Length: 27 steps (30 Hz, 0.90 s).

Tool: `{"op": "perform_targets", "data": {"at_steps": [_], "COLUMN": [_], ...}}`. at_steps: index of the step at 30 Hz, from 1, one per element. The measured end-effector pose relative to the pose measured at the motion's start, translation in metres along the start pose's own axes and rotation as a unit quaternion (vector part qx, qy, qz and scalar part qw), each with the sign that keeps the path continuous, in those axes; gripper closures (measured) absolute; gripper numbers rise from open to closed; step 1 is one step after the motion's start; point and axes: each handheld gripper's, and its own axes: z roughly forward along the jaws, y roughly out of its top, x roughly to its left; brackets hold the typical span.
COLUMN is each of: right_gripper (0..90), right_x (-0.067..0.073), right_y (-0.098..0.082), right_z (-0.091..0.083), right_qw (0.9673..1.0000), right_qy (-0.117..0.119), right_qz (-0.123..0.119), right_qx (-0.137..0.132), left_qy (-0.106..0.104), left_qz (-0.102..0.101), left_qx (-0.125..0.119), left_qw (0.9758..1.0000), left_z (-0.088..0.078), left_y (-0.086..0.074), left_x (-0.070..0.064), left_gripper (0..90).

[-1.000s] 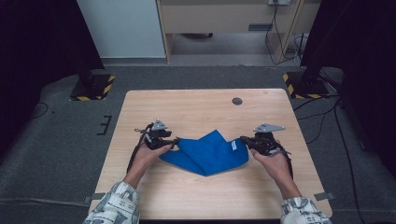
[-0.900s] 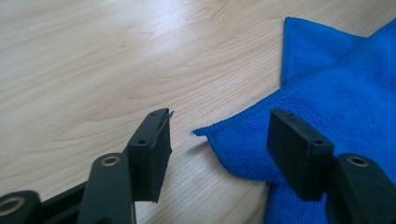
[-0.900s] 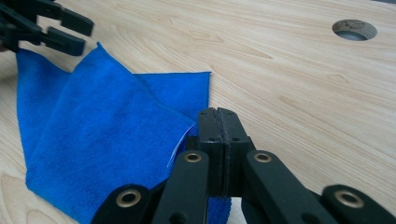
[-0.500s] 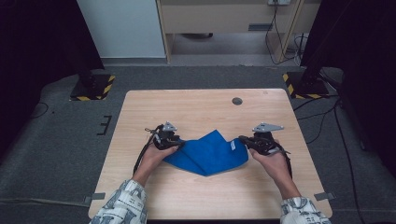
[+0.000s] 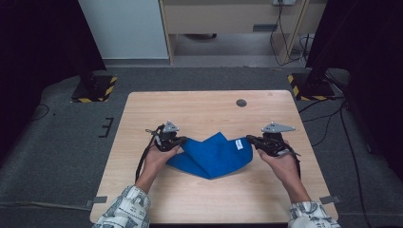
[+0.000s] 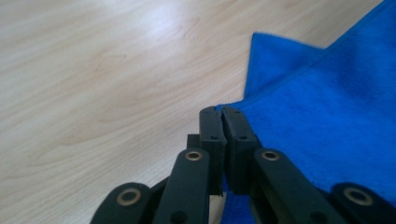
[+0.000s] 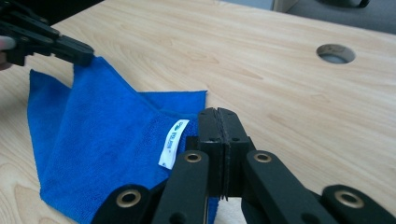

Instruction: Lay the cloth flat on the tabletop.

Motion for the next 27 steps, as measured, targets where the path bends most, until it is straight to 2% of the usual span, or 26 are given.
{"op": "perform_targets", "data": {"at_steps": [3,9,14,19,27], "right_gripper": [89.7,89.7,89.8,89.8,89.8], "right_x": [-0.003,-0.004,-0.007,-0.01,-0.015], "right_y": [0.003,0.013,0.023,0.03,0.045], "right_z": [-0.003,-0.008,-0.014,-0.015,-0.013], "right_qw": [1.0,0.9998,0.9994,0.9992,0.999], "right_qy": [-0.003,-0.004,-0.006,-0.008,-0.014], "right_qz": [0.004,0.005,0.01,0.012,0.011], "right_qx": [-0.007,-0.021,-0.033,-0.038,-0.042], "left_qy": [0.003,0.009,0.019,0.026,0.031], "left_qz": [-0.004,0.009,0.005,-0.001,-0.002], "left_qx": [-0.019,-0.042,-0.066,-0.084,-0.095], "left_qw": [0.9998,0.999,0.9976,0.9961,0.995], "left_z": [-0.01,-0.026,-0.039,-0.044,-0.047], "left_y": [0.006,0.022,0.032,0.038,0.044], "left_x": [-0.001,-0.006,-0.004,0.0,0.0], "left_gripper": [87.3,87.5,87.5,87.5,87.5]}}
